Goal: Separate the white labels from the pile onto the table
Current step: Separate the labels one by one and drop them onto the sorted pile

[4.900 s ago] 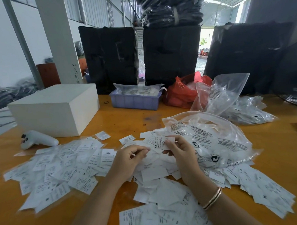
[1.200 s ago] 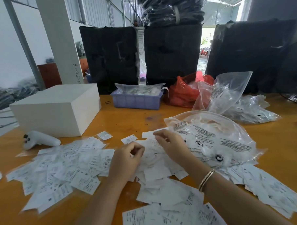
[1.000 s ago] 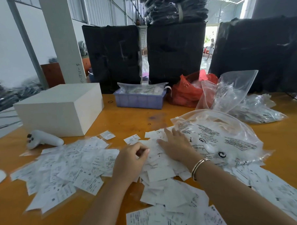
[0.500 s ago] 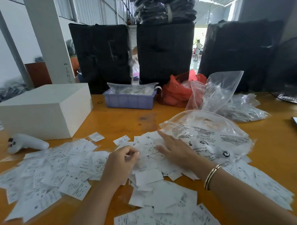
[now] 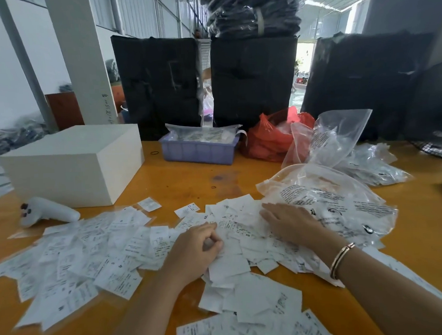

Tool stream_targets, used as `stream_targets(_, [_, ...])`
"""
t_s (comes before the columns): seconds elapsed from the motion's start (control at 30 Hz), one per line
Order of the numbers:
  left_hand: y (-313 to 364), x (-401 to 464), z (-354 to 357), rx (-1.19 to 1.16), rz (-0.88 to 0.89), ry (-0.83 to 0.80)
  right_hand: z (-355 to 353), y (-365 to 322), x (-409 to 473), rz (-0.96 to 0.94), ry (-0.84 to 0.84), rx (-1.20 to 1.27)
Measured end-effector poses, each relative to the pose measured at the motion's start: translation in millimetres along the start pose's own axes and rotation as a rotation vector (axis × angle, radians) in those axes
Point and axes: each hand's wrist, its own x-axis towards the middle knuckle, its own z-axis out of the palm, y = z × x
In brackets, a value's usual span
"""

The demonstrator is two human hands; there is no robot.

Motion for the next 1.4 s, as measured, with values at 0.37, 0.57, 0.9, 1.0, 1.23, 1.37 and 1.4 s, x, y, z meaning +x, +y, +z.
stream_targets(0.37, [-2.0,0.5,1.5,0.018,0.067,0.053,8.8,-13.5,5.2,-0.179,0.119,0.183])
stream_targets(0.57, [-1.2,0.5,0.6,-0.002,0.046,0.039,1.5,-25.7,-4.8,-0.265,0.339,0.481])
stream_targets(0.9, [-0.5,0.6,-0.8,0.069,0.071,0.152,-56.6,30.5,-3.5,0.378,0.653,0.416])
stream_targets(1.0, [-1.2,1.4,0.6,0.098,0.085,0.154,-47.0,27.0,-8.4,0.438,0.539,0.275])
stream_targets(1.23, [-0.2,-0.2,-1.0,0.054,0.076,0.201,-44.1,-21.3,10.4,-0.213,0.720,0.171])
stream_targets(1.37, [0.4,0.6,-1.2,0.083,0.102,0.168,-14.2,-38.8,37.7,-0.218,0.128,0.131])
stream_targets(1.4, [-0.5,0.3,-0.9,0.083,0.102,0.153,-7.2,-40.4,42.2,-0.170,0.036,0.203])
